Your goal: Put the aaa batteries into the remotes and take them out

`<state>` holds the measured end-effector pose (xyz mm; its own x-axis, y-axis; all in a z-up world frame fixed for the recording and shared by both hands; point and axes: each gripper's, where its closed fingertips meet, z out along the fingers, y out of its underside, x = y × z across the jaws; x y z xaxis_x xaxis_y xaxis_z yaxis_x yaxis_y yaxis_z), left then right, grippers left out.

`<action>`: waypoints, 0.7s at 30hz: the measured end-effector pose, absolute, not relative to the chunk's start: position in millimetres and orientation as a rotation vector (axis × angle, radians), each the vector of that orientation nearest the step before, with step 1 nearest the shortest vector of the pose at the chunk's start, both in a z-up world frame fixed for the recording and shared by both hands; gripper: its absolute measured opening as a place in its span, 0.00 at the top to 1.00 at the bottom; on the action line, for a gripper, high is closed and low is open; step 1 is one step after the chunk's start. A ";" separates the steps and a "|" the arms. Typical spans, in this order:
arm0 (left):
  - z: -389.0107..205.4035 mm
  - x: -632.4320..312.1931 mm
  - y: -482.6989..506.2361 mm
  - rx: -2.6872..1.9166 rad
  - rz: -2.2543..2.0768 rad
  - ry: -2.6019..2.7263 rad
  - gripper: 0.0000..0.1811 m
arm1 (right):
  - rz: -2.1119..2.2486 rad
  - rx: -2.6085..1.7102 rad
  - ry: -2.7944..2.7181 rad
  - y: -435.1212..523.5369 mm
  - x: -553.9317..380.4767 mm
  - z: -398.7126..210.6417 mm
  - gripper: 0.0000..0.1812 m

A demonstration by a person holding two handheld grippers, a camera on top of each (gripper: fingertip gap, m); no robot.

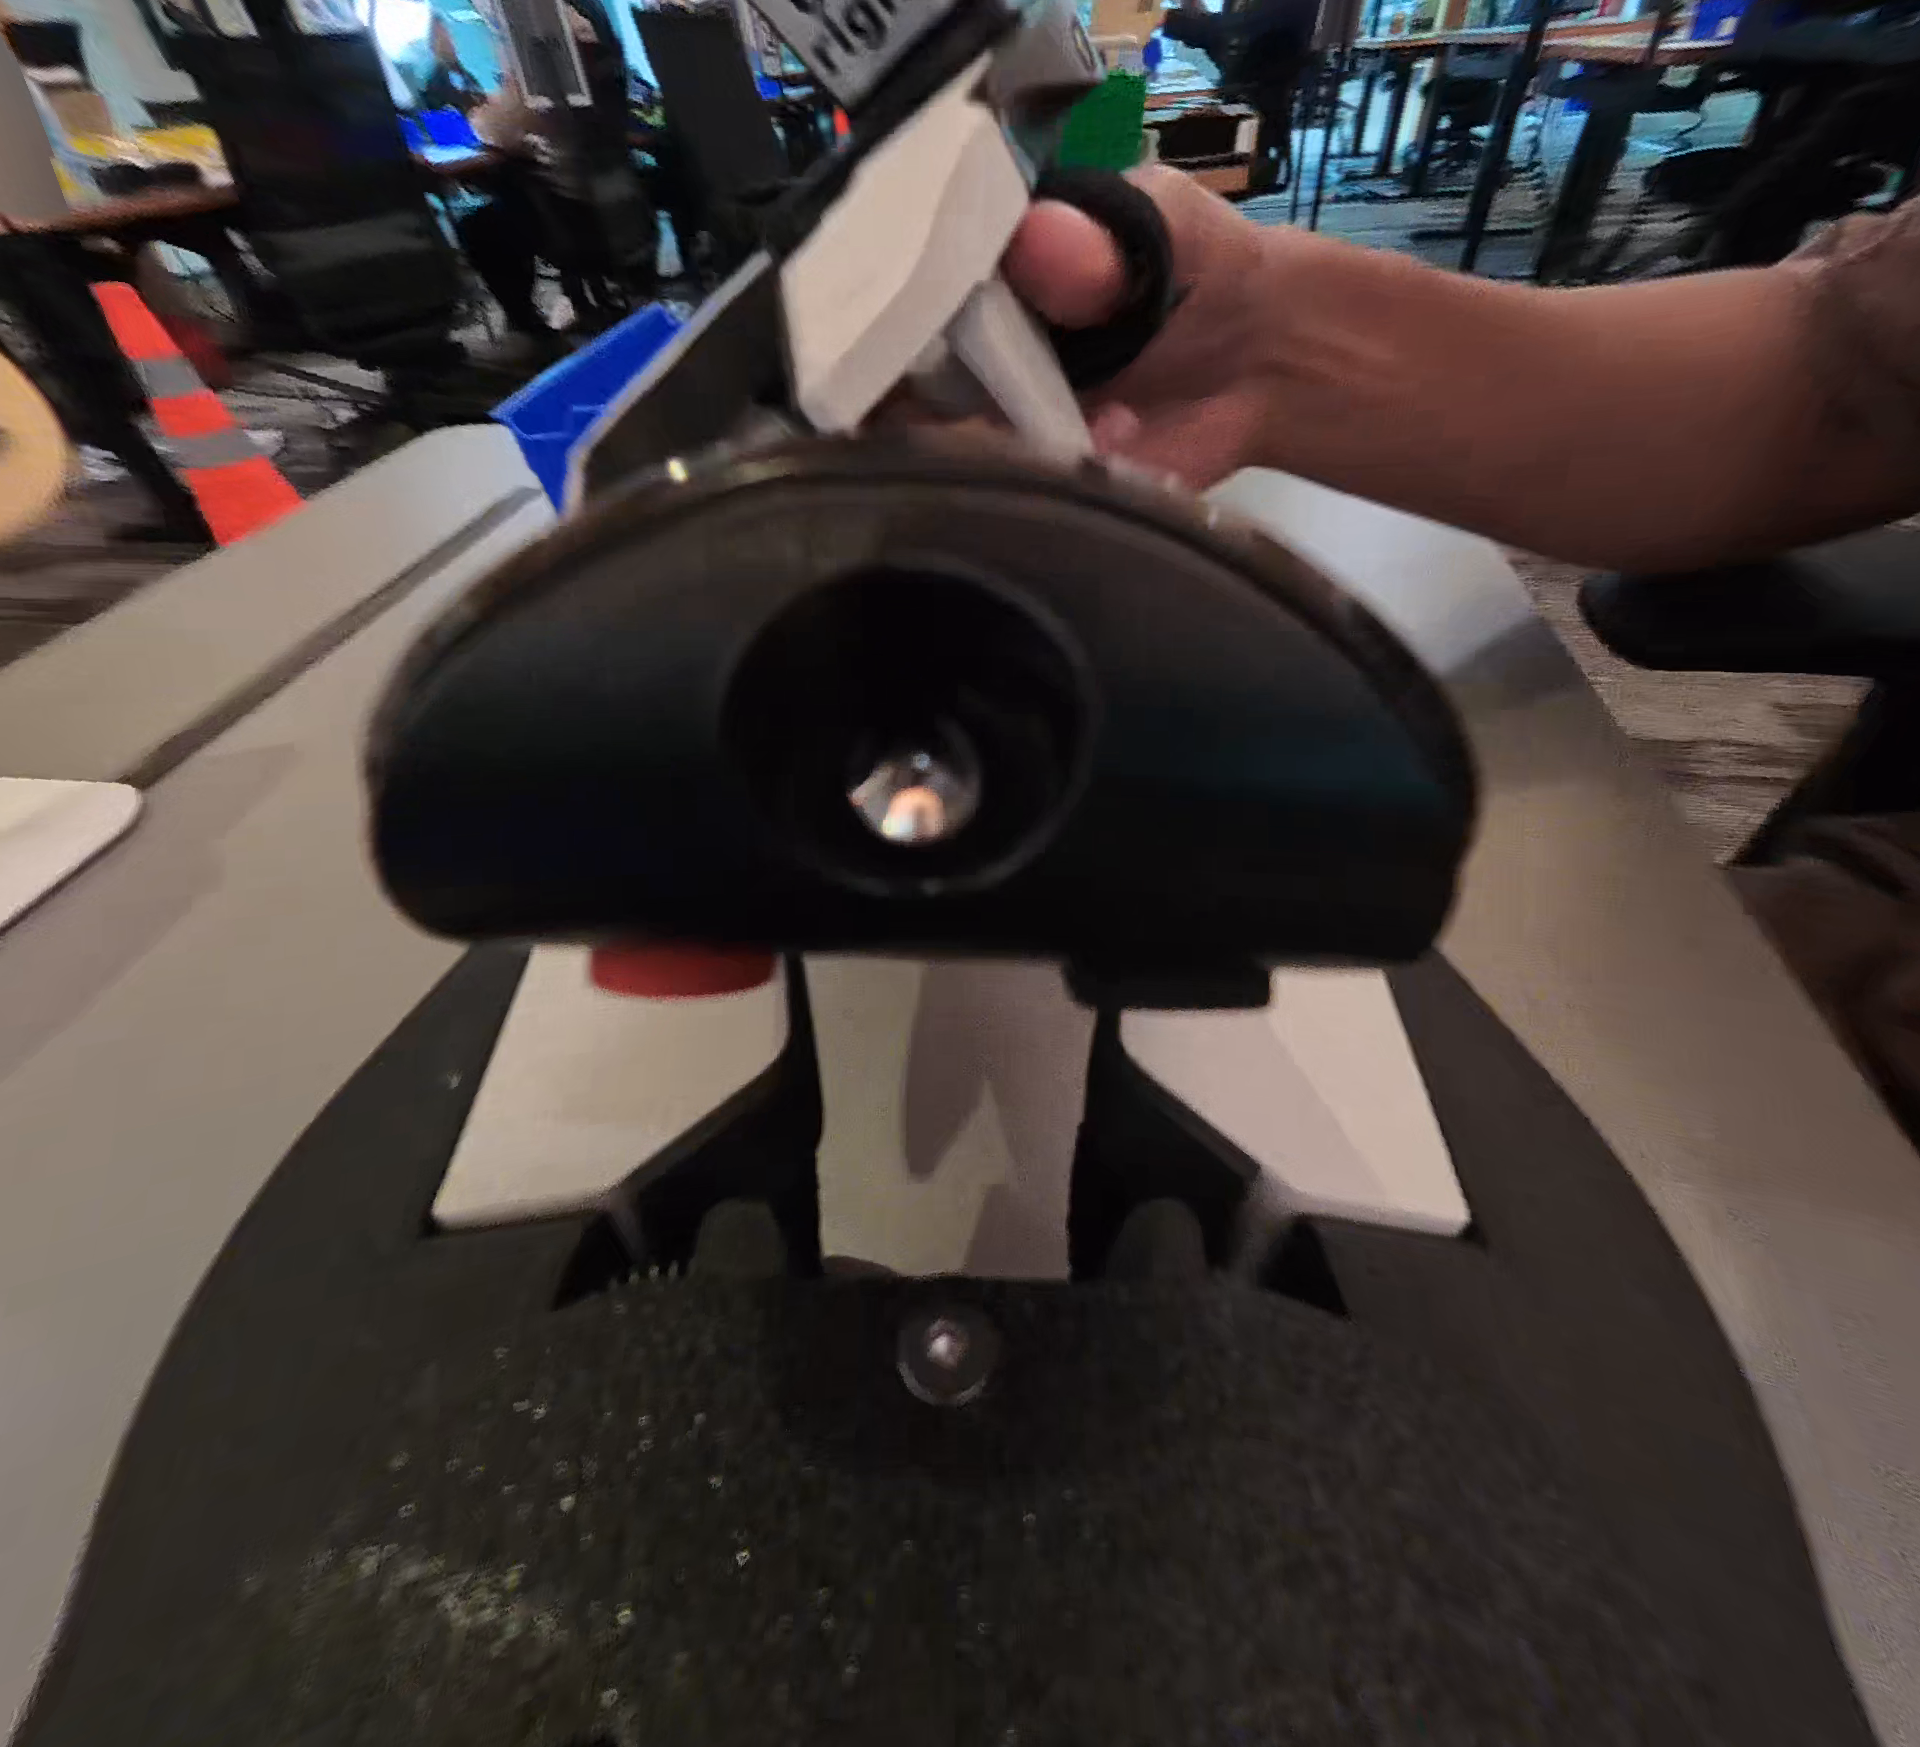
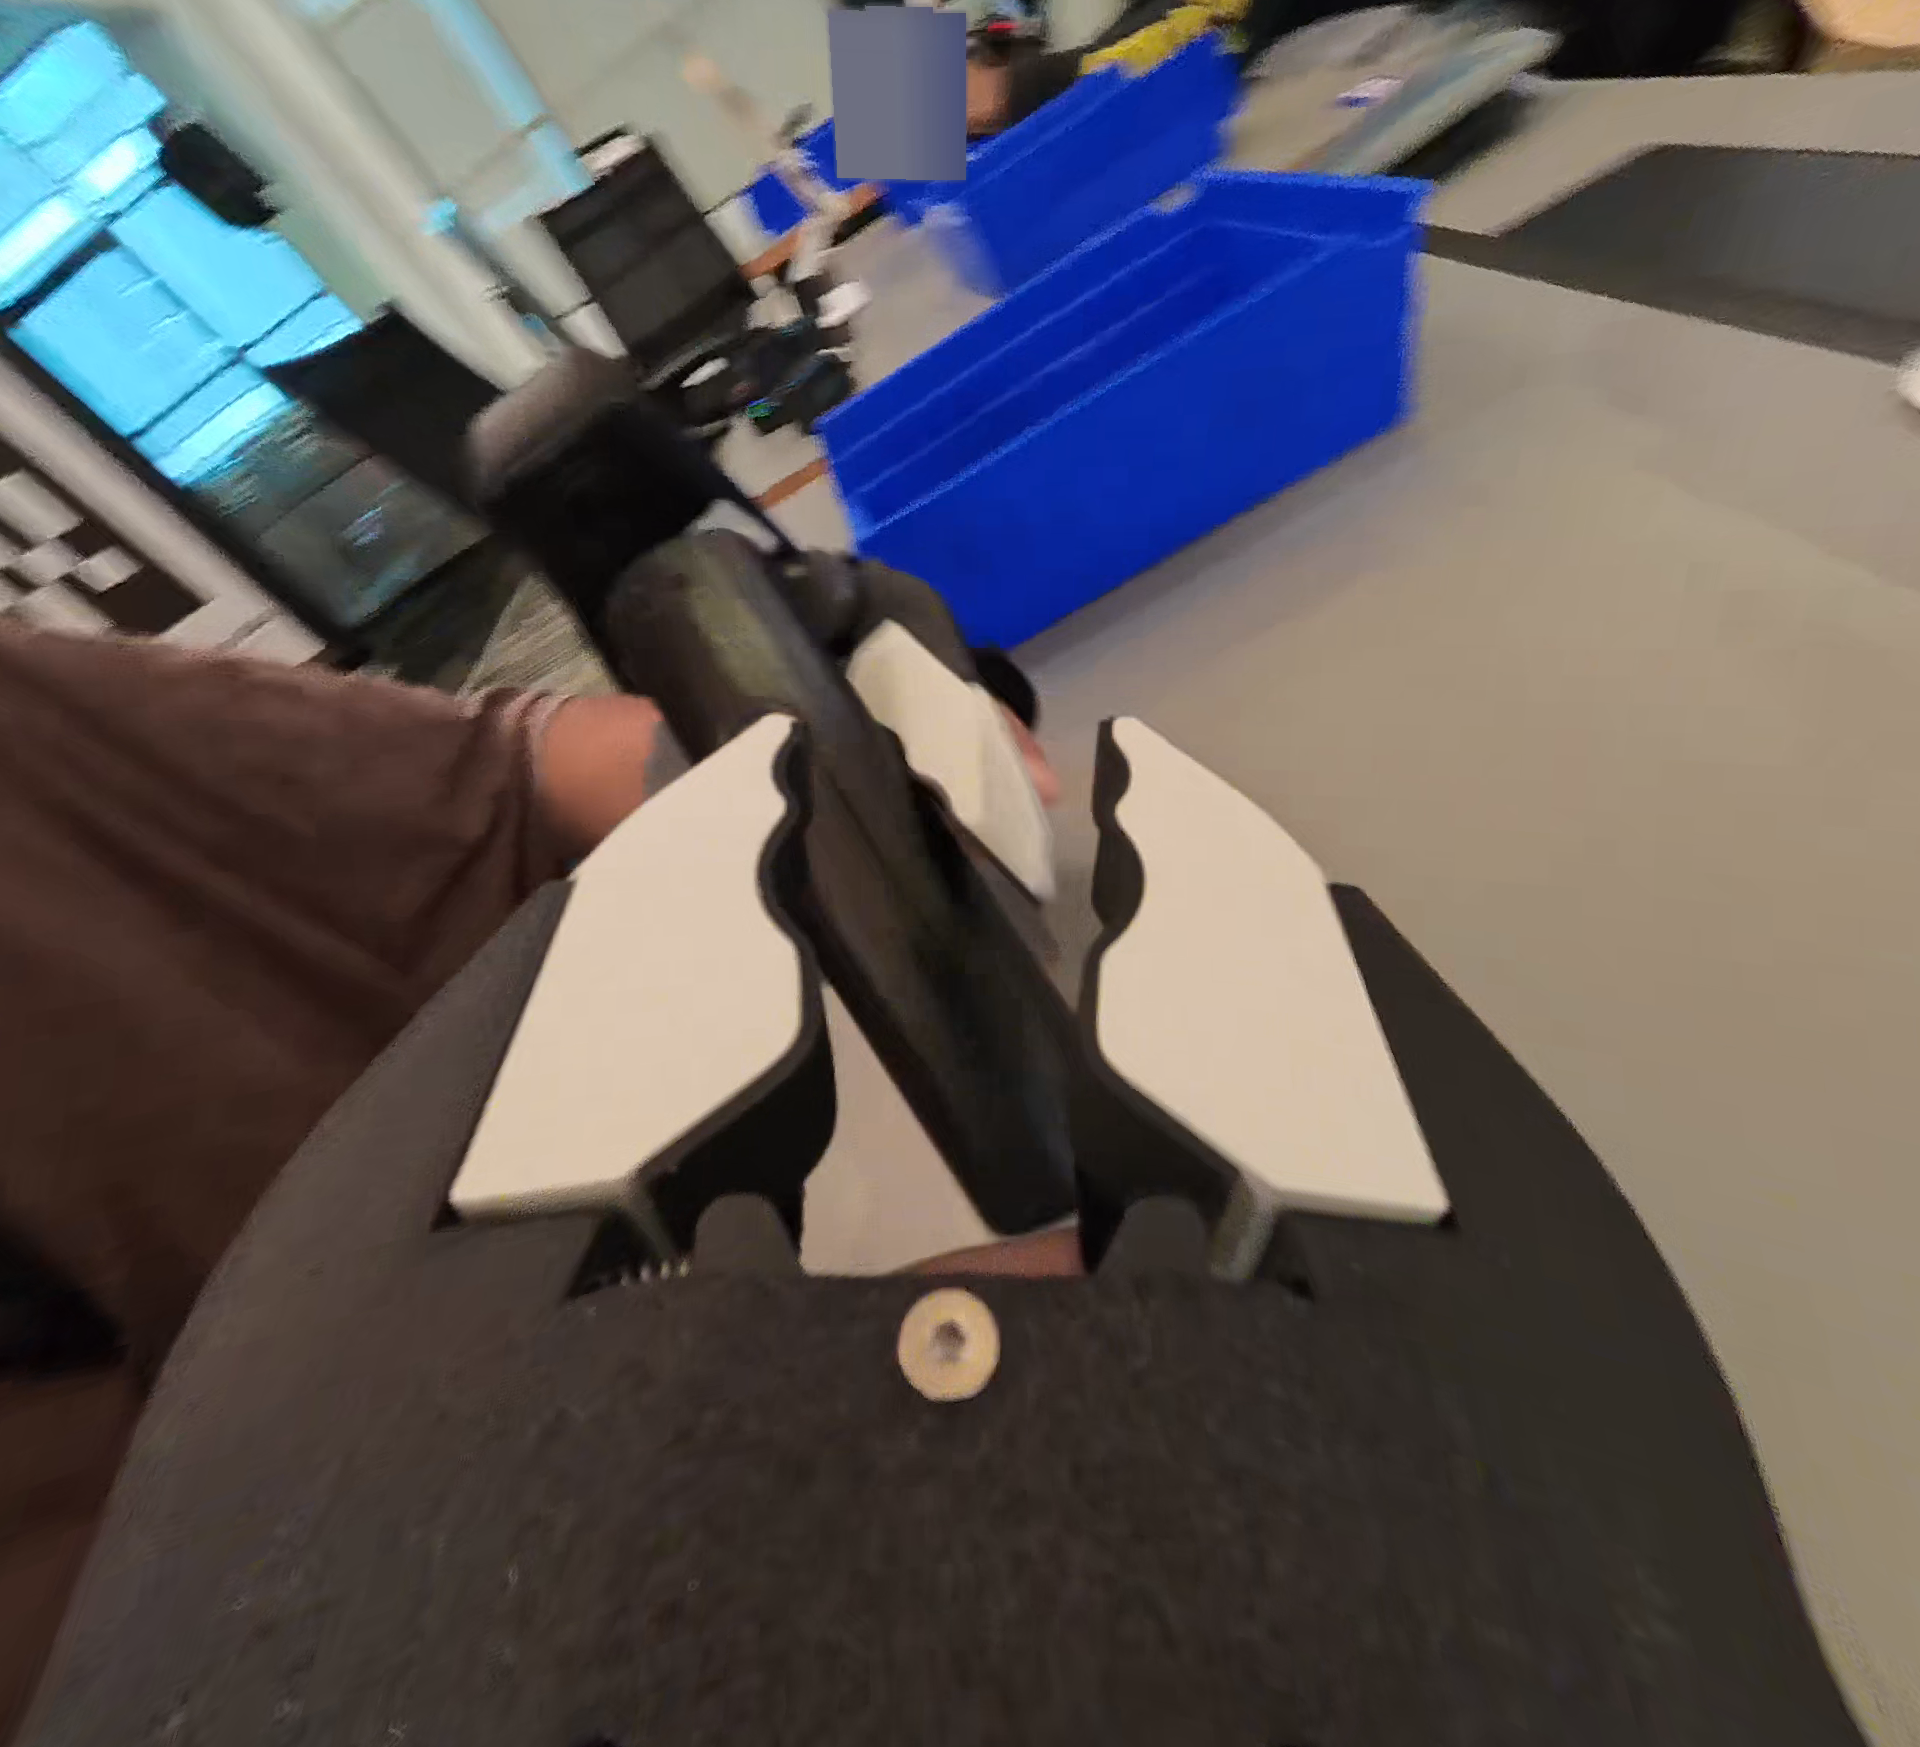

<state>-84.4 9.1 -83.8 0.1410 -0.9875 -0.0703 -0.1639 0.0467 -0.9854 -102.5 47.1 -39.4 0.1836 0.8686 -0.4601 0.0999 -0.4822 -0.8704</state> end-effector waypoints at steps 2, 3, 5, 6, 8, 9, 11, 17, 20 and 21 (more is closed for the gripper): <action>-79.8 -87.4 17.0 -1.325 -0.909 1.193 0.67 | 1.300 -1.866 -0.777 51.5 -89.1 -55.3 0.59; -79.0 -89.1 22.3 -1.316 -0.859 1.171 0.67 | 1.304 -1.903 -0.670 52.2 -82.9 -62.3 0.56; -80.1 -92.8 32.8 -1.319 -0.743 1.142 0.67 | 1.426 -1.911 -0.465 45.5 -80.8 -72.0 0.48; -80.0 -93.3 34.5 -1.311 -0.711 1.138 0.67 | 1.474 -1.949 -0.418 39.4 -83.3 -81.7 0.45; -81.1 -92.2 34.6 -1.305 -0.674 1.137 0.67 | 1.541 -1.966 -0.359 32.2 -90.2 -92.9 0.40; -81.6 -91.1 34.1 -1.304 -0.663 1.136 0.67 | 1.574 -1.953 -0.316 32.1 -93.6 -95.1 0.40; -80.9 -89.8 34.4 -1.294 -0.628 1.118 0.67 | 1.591 -1.975 -0.258 34.3 -100.1 -104.8 0.38; -85.9 -85.9 35.6 -1.299 -0.555 1.115 0.67 | 1.602 -1.902 -0.173 42.0 -114.1 -100.0 0.33; -84.3 -85.4 35.7 -1.298 -0.556 1.092 0.67 | 1.537 -1.930 -0.216 40.6 -120.8 -102.4 0.27; -83.6 -85.7 35.3 -1.296 -0.558 1.088 0.66 | 1.531 -1.925 -0.213 40.7 -121.2 -101.9 0.28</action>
<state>-85.7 35.3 -83.6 0.4308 -0.8432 -0.3216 -0.2310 0.2415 -0.9425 -121.2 40.7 -101.9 0.3013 0.5060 -0.8082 -0.2665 -0.7691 -0.5809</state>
